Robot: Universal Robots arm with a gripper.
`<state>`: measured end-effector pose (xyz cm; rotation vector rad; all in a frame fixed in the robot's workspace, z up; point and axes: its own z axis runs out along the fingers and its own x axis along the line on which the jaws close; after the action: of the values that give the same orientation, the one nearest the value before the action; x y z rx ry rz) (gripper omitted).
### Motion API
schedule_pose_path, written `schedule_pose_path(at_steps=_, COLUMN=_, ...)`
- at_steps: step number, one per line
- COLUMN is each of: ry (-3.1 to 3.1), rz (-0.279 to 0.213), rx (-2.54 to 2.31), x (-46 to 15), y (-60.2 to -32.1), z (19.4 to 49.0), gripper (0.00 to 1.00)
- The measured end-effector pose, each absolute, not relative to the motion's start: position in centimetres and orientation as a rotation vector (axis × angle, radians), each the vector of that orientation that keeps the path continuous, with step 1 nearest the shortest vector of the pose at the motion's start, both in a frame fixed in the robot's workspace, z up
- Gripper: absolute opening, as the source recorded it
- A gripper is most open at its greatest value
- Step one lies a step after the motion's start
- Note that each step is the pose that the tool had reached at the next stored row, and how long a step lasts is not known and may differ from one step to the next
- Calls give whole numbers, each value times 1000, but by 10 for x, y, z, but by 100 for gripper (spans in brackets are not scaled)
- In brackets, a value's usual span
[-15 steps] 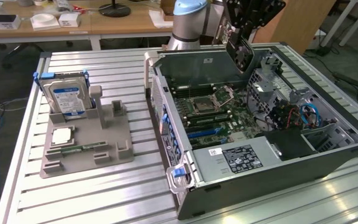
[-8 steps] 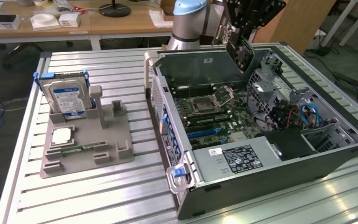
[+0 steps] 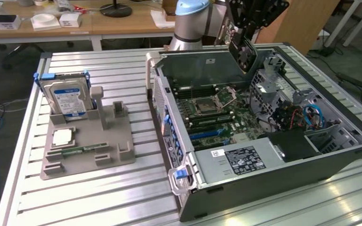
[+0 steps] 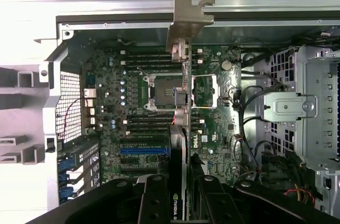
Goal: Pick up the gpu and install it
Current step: 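Insert the gpu into the slot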
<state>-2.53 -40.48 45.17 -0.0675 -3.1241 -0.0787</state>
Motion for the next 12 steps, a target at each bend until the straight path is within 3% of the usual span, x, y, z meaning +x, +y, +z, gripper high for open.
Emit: schedule_pose_path(at_steps=12, ry=-3111, rz=-76, rx=238, x=-25, y=-405, z=451, gripper=26)
